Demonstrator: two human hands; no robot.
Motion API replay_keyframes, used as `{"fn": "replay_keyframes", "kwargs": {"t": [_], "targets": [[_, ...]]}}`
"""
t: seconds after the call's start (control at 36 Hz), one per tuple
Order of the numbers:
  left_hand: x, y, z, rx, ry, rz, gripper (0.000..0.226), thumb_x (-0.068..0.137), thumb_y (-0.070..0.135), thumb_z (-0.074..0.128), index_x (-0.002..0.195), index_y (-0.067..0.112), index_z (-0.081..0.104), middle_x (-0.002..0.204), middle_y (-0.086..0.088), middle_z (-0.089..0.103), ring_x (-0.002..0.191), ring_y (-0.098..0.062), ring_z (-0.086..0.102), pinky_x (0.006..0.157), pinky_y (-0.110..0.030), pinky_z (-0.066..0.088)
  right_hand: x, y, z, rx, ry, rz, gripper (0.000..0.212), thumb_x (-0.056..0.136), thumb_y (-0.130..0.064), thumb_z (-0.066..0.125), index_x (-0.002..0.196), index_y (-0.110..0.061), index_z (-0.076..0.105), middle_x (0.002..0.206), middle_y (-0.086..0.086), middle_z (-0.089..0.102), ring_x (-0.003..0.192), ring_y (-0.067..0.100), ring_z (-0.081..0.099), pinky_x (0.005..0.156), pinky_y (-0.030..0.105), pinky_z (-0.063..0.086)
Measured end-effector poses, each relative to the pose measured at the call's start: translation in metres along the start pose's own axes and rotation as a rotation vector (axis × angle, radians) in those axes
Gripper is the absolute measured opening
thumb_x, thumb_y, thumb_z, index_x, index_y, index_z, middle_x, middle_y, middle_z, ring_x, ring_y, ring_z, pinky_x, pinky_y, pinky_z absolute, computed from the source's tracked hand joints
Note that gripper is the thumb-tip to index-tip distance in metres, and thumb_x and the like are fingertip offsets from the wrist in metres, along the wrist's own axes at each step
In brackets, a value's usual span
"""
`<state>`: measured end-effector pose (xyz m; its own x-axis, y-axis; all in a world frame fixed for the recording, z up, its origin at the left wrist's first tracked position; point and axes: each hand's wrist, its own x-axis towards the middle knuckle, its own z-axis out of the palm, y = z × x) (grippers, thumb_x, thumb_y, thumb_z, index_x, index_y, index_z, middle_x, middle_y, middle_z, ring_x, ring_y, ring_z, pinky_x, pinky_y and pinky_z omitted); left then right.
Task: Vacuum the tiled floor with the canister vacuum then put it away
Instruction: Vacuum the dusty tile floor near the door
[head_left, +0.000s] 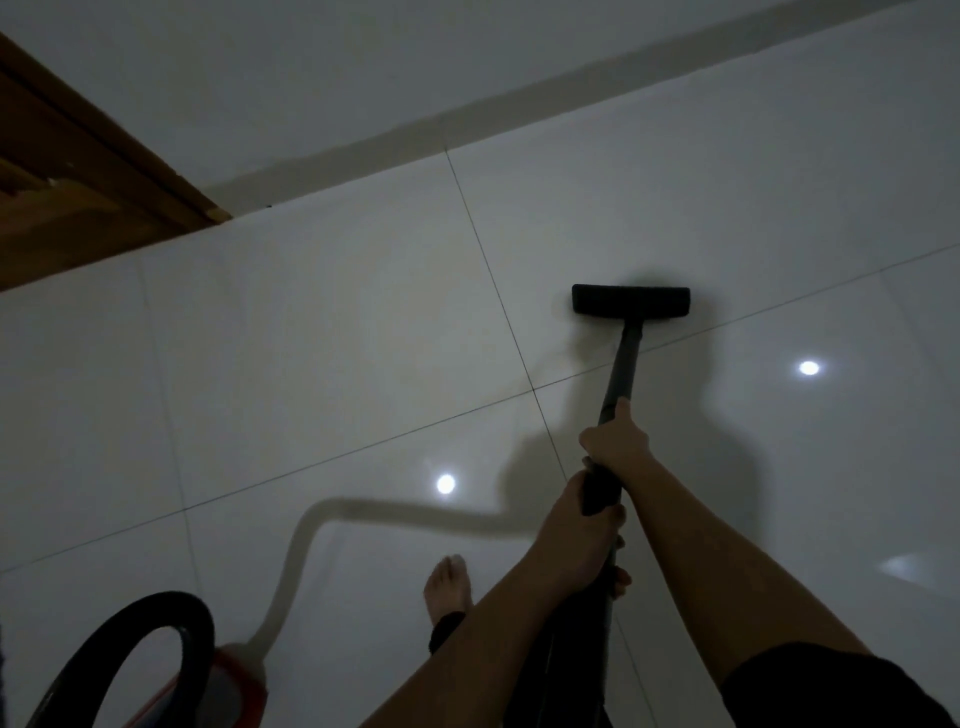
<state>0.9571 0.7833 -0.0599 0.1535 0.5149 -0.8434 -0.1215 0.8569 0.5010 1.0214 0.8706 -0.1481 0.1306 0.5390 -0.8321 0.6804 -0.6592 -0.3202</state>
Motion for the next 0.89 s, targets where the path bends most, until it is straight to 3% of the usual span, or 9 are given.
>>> {"fn": "replay_keyframes", "kwargs": {"t": [0.06, 0.11, 0.19, 0.36, 0.44, 0.58, 0.72, 0.89], "targets": [[-0.007, -0.008, -0.001, 0.016, -0.001, 0.004, 0.045, 0.096, 0.016, 0.041, 0.14, 0.021, 0.031, 0.094, -0.011, 0.05, 0.062, -0.013, 0.052, 0.04, -0.014, 0.046, -0.005, 0.007, 0.007, -0.006, -0.006, 0.001, 0.074, 0.09, -0.005, 0.05, 0.151, -0.013, 0.01, 0.141, 0.024, 0.039, 0.109, 0.036, 0.057, 0.095, 0.037, 0.048], [-0.014, -0.015, -0.003, 0.019, -0.006, 0.001, 0.045, 0.096, 0.016, 0.041, 0.14, 0.021, 0.032, 0.095, -0.014, 0.049, 0.062, -0.014, 0.051, 0.04, -0.014, 0.045, -0.01, 0.014, 0.014, 0.022, 0.016, 0.003, 0.068, 0.091, -0.007, 0.049, 0.15, -0.015, 0.015, 0.14, 0.021, 0.043, 0.119, 0.035, 0.052, 0.088, 0.029, 0.042], [-0.023, -0.026, -0.008, 0.013, -0.022, -0.01, 0.044, 0.096, 0.016, 0.042, 0.139, 0.022, 0.032, 0.093, -0.017, 0.049, 0.057, -0.015, 0.05, 0.039, -0.015, 0.045, -0.02, 0.022, 0.025, 0.087, 0.018, 0.016, 0.067, 0.091, -0.007, 0.049, 0.149, -0.018, 0.016, 0.137, 0.021, 0.046, 0.12, 0.034, 0.051, 0.082, 0.029, 0.038], [-0.042, -0.054, -0.02, 0.095, -0.053, -0.024, 0.043, 0.096, 0.017, 0.041, 0.137, 0.026, 0.032, 0.096, -0.018, 0.052, 0.05, -0.018, 0.051, 0.04, -0.021, 0.046, -0.044, 0.042, 0.048, 0.133, 0.033, 0.03, 0.07, 0.089, -0.007, 0.051, 0.149, -0.017, 0.016, 0.139, 0.021, 0.044, 0.111, 0.032, 0.055, 0.086, 0.031, 0.044], [-0.056, -0.066, -0.025, 0.141, -0.082, -0.029, 0.047, 0.095, 0.015, 0.041, 0.139, 0.028, 0.03, 0.089, -0.013, 0.051, 0.047, -0.017, 0.05, 0.038, -0.019, 0.046, -0.056, 0.053, 0.058, 0.112, 0.008, 0.055, 0.079, 0.087, -0.005, 0.052, 0.152, -0.014, 0.007, 0.148, 0.02, 0.032, 0.106, 0.035, 0.058, 0.093, 0.044, 0.05], [-0.072, -0.08, -0.029, 0.18, -0.129, -0.055, 0.045, 0.096, 0.016, 0.042, 0.138, 0.028, 0.03, 0.081, -0.009, 0.05, 0.044, -0.016, 0.05, 0.037, -0.018, 0.045, -0.074, 0.071, 0.069, 0.207, 0.025, 0.119, 0.082, 0.088, -0.006, 0.051, 0.153, -0.018, 0.002, 0.138, 0.025, 0.04, 0.091, 0.035, 0.06, 0.091, 0.049, 0.052], [-0.078, -0.095, -0.029, 0.193, -0.149, -0.066, 0.045, 0.097, 0.015, 0.041, 0.138, 0.028, 0.03, 0.078, -0.008, 0.048, 0.047, -0.018, 0.049, 0.036, -0.019, 0.045, -0.081, 0.087, 0.077, 0.194, 0.04, 0.146, 0.082, 0.087, -0.005, 0.051, 0.152, -0.017, 0.003, 0.146, 0.02, 0.032, 0.102, 0.037, 0.06, 0.092, 0.051, 0.051], [-0.078, -0.101, -0.03, 0.156, -0.161, -0.046, 0.024, 0.097, 0.013, 0.039, 0.115, 0.027, 0.039, 0.071, -0.008, 0.043, 0.049, -0.018, 0.044, 0.036, -0.018, 0.043, -0.079, 0.092, 0.086, 0.218, 0.02, 0.178, 0.084, 0.086, -0.002, 0.051, 0.152, -0.02, 0.003, 0.132, 0.022, 0.041, 0.083, 0.032, 0.059, 0.088, 0.051, 0.054]]}}
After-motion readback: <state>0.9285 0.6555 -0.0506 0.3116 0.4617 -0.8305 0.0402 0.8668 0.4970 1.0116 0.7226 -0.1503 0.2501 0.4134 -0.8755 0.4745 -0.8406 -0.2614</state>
